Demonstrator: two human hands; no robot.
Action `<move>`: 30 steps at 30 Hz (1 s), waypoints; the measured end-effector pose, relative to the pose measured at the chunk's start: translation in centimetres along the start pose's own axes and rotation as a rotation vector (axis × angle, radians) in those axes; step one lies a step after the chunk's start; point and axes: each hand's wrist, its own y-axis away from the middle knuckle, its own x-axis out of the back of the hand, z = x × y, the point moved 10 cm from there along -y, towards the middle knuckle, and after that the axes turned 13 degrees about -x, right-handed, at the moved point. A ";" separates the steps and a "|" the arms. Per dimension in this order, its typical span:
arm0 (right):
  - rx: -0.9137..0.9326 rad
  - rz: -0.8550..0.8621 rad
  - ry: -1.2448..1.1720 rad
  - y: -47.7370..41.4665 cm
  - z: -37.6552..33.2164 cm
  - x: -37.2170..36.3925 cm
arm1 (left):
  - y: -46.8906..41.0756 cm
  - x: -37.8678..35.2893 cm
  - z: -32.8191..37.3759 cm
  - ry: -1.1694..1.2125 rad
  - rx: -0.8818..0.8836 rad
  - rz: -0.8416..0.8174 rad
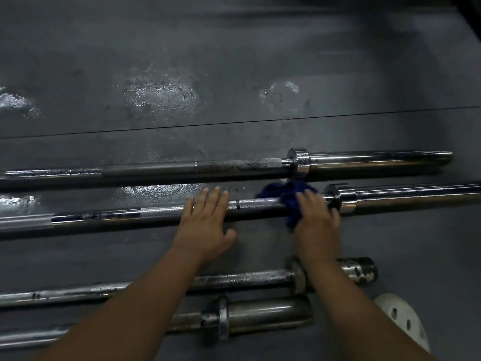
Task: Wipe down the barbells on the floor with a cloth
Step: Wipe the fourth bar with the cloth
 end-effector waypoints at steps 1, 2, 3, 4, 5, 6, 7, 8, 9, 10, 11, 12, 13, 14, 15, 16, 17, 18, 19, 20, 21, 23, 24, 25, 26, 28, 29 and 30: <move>-0.094 0.025 -0.043 -0.9 2.2 0.6 | -0.1 0.2 -0.1 0.001 0.000 0.007; -0.162 0.030 -0.094 -1.5 3.4 0.9 | -0.1 0.3 -0.2 -0.001 -0.002 0.024; -0.199 0.035 -0.137 -1.6 3.1 0.8 | 0.1 0.5 -0.2 -0.006 -0.006 0.051; -0.188 0.030 -0.179 -1.3 1.5 0.6 | 0.3 0.5 0.0 -0.014 -0.011 0.080; -0.126 0.012 -0.201 -0.5 -1.2 0.3 | 0.5 0.4 0.2 -0.022 -0.014 0.103; -0.002 -0.029 -0.192 0.8 -4.7 -0.2 | 0.6 0.3 0.3 -0.028 -0.014 0.119; 0.148 -0.082 -0.157 2.3 -8.1 -1.0 | 0.6 0.2 0.3 -0.030 -0.007 0.128; 0.263 -0.131 -0.114 3.3 -10.2 -1.7 | 0.6 0.2 0.3 -0.032 -0.002 0.132; 0.307 -0.153 -0.093 3.1 -10.7 -1.8 | 0.6 0.3 0.2 -0.035 -0.002 0.133; 0.261 -0.129 -0.091 1.7 -9.5 -1.3 | 0.5 0.3 0.1 -0.040 -0.005 0.135; 0.148 -0.086 -0.095 0.1 -7.0 -0.5 | 0.5 0.5 0.0 -0.044 -0.008 0.134; 0.001 -0.045 -0.094 -1.3 -3.9 0.2 | 0.4 0.6 0.0 -0.045 -0.011 0.135; -0.128 -0.014 -0.086 -2.2 -1.2 0.8 | 0.4 0.8 0.0 -0.040 -0.011 0.139; -0.198 0.002 -0.085 -2.4 -0.1 1.3 | 0.4 0.9 -0.1 -0.035 -0.007 0.145; -0.201 -0.001 -0.085 -2.2 -0.8 1.4 | 0.4 0.9 -0.1 -0.035 0.000 0.152; -0.131 -0.024 -0.079 -1.5 -2.7 1.0 | 0.5 0.9 0.0 -0.039 0.006 0.159; -0.014 -0.048 -0.071 -0.5 -4.8 0.4 | 0.5 0.9 0.2 -0.042 0.009 0.164; 0.106 -0.061 -0.055 0.3 -6.5 0.2 | 0.6 1.0 0.3 -0.045 0.010 0.170; 0.189 -0.075 -0.033 0.6 -7.3 0.1 | 0.6 1.1 0.3 -0.048 0.009 0.169; 0.214 -0.096 -0.025 0.3 -6.9 0.0 | 0.6 1.1 0.3 -0.053 0.005 0.165; 0.174 -0.109 -0.032 -0.3 -5.8 0.3 | 0.6 1.1 0.3 -0.054 -0.001 0.160; 0.042 -0.126 -0.045 -0.8 -3.4 0.6 | 0.8 1.2 0.4 -0.043 -0.011 0.144; 0.011 -0.133 -0.027 -0.5 -3.2 0.7 | 1.0 1.2 0.5 -0.037 -0.010 0.132; 0.022 -0.141 0.004 0.0 -3.5 0.8 | 1.3 1.1 0.7 -0.032 -0.006 0.120; 0.058 -0.149 0.036 0.5 -3.9 0.9 | 1.7 0.9 1.0 -0.030 -0.003 0.109; 0.125 -0.170 0.095 0.8 -3.6 1.1 | 2.6 0.6 1.5 -0.025 -0.006 0.101; 0.109 -0.185 0.116 0.4 -2.5 1.4 | 3.0 0.6 1.7 -0.017 -0.010 0.106; 0.042 -0.200 0.123 -0.1 -1.1 1.5 | 3.4 0.6 1.8 -0.008 -0.011 0.113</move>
